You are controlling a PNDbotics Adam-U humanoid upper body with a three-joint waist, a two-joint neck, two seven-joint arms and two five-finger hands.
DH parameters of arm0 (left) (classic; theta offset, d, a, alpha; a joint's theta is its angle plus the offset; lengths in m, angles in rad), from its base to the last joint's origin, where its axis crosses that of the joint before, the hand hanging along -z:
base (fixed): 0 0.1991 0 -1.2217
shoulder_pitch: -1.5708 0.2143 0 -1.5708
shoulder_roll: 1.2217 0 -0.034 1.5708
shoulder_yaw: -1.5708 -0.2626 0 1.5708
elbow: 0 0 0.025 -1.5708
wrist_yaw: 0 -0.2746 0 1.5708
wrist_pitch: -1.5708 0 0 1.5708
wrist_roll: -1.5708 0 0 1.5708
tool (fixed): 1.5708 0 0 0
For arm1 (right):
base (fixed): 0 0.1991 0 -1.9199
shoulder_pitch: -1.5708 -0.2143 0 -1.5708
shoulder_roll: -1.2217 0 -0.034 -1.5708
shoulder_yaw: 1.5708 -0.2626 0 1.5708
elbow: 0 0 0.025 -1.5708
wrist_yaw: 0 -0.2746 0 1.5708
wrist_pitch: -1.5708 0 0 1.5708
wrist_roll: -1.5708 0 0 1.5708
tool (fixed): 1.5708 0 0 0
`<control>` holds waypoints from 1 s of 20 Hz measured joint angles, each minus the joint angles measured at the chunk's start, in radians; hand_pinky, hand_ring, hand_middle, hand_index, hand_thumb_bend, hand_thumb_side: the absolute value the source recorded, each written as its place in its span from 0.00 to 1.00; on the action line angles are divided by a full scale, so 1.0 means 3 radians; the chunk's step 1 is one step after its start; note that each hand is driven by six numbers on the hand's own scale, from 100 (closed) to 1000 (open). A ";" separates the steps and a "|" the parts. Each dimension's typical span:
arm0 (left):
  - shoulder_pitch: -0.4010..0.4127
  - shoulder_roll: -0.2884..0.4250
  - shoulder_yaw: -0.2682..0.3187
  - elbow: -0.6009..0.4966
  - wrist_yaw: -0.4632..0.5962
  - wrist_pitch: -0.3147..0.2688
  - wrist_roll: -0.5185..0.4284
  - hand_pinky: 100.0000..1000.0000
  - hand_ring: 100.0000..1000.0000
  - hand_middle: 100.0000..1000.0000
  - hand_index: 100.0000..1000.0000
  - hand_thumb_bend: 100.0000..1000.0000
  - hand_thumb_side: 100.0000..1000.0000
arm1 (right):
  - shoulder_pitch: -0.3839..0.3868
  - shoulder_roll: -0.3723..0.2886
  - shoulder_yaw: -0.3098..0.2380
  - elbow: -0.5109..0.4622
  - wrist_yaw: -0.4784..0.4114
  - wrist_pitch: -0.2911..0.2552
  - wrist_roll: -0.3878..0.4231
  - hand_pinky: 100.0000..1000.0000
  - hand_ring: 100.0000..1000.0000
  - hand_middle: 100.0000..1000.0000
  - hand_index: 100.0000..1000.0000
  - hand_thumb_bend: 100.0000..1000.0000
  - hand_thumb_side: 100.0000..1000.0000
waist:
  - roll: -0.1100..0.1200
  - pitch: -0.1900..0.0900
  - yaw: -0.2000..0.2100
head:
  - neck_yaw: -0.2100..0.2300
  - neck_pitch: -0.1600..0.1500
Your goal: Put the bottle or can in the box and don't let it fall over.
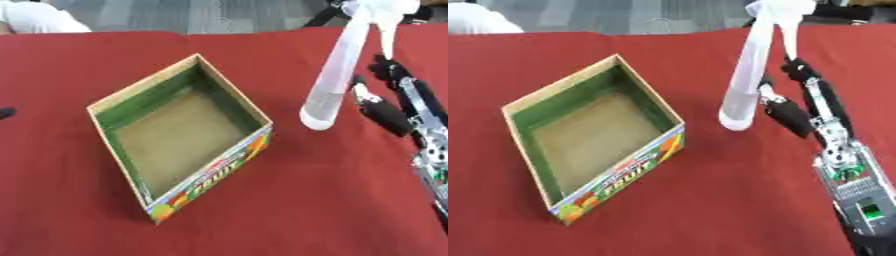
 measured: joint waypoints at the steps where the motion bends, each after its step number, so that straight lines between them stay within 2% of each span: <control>1: 0.0000 -0.0001 0.0000 0.0000 0.0001 0.0000 -0.0001 0.70 1.00 0.97 0.72 0.12 0.85 | -0.0014 0.0000 0.0001 0.0000 -0.0028 -0.0005 0.0011 1.00 0.94 0.87 0.98 0.00 0.59 | 0.0003 0.0000 0.0000 | 0.0000 0.0000; 20: -0.0002 -0.0026 -0.0016 0.0019 0.0026 -0.0006 -0.0038 0.69 1.00 0.97 0.72 0.12 0.86 | -0.0298 -0.0016 0.0074 0.0108 -0.0226 -0.0075 -0.0001 1.00 0.93 0.86 0.97 0.00 0.56 | 0.0024 0.0007 0.0051 | -0.0025 -0.0033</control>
